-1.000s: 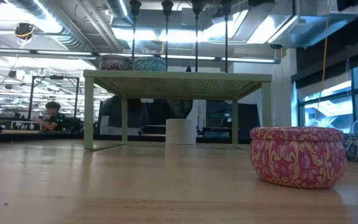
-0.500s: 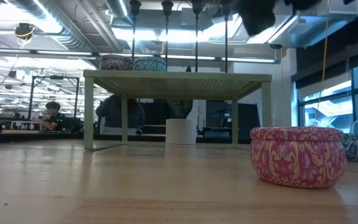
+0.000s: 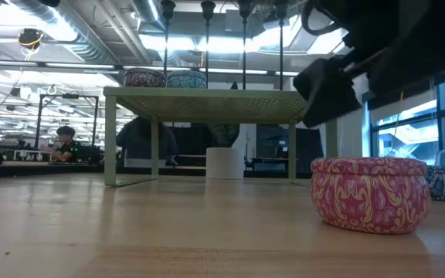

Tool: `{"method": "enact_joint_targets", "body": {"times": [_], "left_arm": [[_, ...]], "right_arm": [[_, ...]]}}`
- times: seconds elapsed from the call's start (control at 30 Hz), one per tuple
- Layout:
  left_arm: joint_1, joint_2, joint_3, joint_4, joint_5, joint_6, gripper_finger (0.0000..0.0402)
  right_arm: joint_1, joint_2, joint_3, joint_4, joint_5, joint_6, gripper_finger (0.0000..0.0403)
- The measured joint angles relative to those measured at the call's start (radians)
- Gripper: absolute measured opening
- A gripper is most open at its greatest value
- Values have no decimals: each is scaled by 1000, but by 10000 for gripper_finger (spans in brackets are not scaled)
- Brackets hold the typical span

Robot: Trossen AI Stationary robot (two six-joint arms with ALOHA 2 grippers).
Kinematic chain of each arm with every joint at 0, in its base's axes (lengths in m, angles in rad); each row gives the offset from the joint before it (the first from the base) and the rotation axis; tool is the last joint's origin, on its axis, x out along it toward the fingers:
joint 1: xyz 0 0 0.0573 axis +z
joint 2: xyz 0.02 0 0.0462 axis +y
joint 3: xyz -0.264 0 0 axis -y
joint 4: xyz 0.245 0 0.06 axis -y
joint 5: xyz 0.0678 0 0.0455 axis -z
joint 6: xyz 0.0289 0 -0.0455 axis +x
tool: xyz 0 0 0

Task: Pick & Place candle stick holders
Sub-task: Put the pink scented candle on the shelf

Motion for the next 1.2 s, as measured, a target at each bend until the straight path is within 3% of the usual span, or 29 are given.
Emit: {"method": "enact_joint_targets", "body": {"times": [0.4,1.2], "left_arm": [[0,0,0,0,-84,-1,347],[0,1,0,-1,-83,-1,347]], "right_arm": [[43,63,0,42,-11,-1,301],[43,94,0,84,94,-134,301]]}}
